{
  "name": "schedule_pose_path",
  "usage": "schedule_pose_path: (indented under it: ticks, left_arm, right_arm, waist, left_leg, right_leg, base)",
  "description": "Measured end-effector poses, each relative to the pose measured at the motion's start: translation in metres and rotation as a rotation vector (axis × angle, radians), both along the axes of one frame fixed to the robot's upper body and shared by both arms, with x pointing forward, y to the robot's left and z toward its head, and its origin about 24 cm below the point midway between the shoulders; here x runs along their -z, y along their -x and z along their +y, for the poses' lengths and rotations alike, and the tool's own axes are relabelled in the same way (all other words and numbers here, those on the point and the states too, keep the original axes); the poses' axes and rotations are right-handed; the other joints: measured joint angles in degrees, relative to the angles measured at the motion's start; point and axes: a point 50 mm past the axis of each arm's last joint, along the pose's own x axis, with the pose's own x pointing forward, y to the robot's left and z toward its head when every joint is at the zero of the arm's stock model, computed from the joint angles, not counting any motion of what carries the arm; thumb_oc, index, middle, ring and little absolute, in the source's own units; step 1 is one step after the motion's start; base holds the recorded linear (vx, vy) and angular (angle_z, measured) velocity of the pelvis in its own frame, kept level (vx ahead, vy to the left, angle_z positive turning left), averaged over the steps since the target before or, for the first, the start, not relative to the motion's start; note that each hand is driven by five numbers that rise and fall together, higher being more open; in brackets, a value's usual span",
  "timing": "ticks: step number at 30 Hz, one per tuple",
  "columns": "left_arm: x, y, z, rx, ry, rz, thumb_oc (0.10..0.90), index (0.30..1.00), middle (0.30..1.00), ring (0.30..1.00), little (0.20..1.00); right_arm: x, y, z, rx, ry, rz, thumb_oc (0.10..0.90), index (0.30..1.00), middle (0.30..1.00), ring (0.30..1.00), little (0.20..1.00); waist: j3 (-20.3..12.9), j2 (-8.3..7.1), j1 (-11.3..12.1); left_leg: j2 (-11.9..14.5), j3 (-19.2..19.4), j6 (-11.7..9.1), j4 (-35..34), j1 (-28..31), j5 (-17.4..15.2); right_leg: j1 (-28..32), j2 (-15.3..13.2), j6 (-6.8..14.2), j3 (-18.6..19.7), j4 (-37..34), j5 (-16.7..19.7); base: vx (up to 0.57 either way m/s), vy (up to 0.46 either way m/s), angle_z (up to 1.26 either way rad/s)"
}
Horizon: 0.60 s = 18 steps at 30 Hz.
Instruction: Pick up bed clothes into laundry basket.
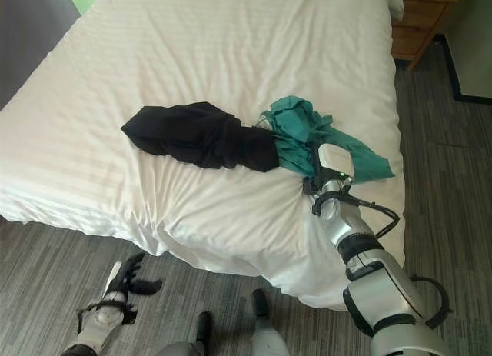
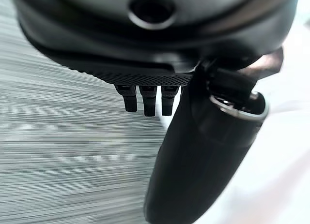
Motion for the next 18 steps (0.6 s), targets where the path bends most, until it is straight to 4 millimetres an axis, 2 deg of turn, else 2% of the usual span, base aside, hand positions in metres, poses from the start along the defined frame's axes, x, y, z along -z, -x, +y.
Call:
schedule_pose_path:
  ticks: [2,6,11,14,18]
  left_arm:
    - [0.011,0.028,0.009,-0.037,-0.036,0.106,0.800,0.900,0.900,0.900,0.900]
    - [0.020,0.063,0.025,-0.113,-0.071,0.235,0.800,0.900,0.900,0.900,0.900]
    - [0.022,0.088,0.040,-0.208,-0.095,0.327,0.800,0.900,0.900,0.900,0.900]
    - [0.022,0.094,0.043,-0.234,-0.095,0.343,0.800,0.900,0.900,0.900,0.900]
    - [0.021,0.101,0.051,-0.351,-0.076,0.341,0.800,0.900,0.900,0.900,0.900]
  right_arm:
    - [-0.010,-0.002,-0.005,-0.004,0.030,0.001,0.400,0.300,0.300,0.300,0.300]
    - [-0.026,-0.004,-0.010,-0.034,0.082,0.008,0.400,0.300,0.300,0.300,0.300]
    - [-0.070,0.001,-0.011,-0.184,0.295,0.022,0.400,0.300,0.300,0.300,0.300]
    - [-0.084,0.005,-0.011,-0.233,0.356,0.010,0.400,0.300,0.300,0.300,0.300]
    - [-0.120,0.027,-0.016,-0.303,0.490,-0.031,0.400,0.300,0.300,0.300,0.300]
  waist:
    - [-0.04,0.05,0.25]
    - [-0.16,0.12,0.23]
    - [-0.11,0.02,0.09]
    - [-0.03,-0.21,-0.17]
    - [0.29,-0.73,-0.48]
  left_leg:
    - [-0.20,0.47,0.19,-0.07,0.05,0.14]
    - [-0.64,1.30,0.36,-0.24,0.46,0.25]
    - [-1.28,2.97,0.77,-0.25,1.21,0.06]
    - [-1.44,3.52,1.05,-0.26,1.43,-0.15]
    - [-1.64,3.51,1.24,-0.25,1.42,-0.27]
  right_leg:
    - [-0.08,-0.19,0.22,0.16,-0.01,0.24]
    - [-0.06,-0.58,0.47,0.86,-0.01,0.50]
    - [-0.03,-0.88,0.74,2.60,-0.01,0.76]
    - [0.02,-0.93,0.76,3.04,-0.01,0.76]
    - [0.01,-1.17,1.16,3.12,-0.01,0.45]
  base:
    - [0.01,0.011,-0.02]
    - [0.03,0.035,-0.08]
    - [0.03,0.034,-0.16]
    - [0.01,0.016,-0.09]
    - [0.03,0.010,0.01]
